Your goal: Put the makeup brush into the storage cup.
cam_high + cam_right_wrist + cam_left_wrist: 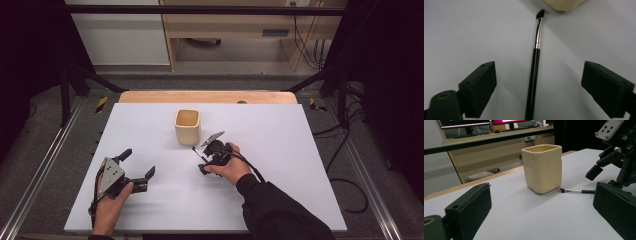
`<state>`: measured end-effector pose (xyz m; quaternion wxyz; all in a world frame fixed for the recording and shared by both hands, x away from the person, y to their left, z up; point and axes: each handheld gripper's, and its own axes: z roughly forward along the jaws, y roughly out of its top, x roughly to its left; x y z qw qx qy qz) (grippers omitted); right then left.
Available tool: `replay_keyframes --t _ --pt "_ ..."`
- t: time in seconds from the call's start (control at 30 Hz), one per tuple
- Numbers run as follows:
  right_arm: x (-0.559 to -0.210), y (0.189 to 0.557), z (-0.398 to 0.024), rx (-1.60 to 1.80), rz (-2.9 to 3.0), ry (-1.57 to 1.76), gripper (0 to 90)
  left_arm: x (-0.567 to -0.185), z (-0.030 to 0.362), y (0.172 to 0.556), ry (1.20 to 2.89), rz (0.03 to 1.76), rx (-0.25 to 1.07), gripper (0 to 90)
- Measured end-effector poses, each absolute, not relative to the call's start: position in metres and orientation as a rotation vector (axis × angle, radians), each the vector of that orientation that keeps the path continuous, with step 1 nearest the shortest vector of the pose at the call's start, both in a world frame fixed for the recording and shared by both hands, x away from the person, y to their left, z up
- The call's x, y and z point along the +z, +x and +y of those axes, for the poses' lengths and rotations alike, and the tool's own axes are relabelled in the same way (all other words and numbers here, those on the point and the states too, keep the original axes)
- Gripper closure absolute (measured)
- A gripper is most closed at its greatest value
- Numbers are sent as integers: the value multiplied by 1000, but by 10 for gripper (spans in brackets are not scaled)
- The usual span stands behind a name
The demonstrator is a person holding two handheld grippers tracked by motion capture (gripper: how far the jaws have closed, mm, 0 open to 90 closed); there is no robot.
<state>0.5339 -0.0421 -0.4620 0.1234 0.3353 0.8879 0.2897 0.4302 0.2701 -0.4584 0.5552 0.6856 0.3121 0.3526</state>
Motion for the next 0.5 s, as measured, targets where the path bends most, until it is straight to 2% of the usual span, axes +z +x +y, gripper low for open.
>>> replay_keyframes --t 0.07,0.13,0.23,0.27,0.33,0.43,0.5 --pt "-461 534 -42 845 2594 978 218 -458 270 430 1620 736 833 16" --pt "-461 533 -42 847 2606 964 316 -458 270 430 1620 736 832 16" --pt "-461 532 -41 848 2611 962 364 -458 270 430 1621 736 833 16" --pt "-461 532 -41 844 2613 960 415 -458 270 430 1619 737 836 17" --pt "-460 532 -41 844 2612 966 438 -458 270 430 1617 738 837 18" --pt "-459 531 -42 851 2621 968 524 -458 271 430 1616 739 837 18" --pt "-459 531 -42 850 2621 968 540 -458 271 430 1617 738 837 18"
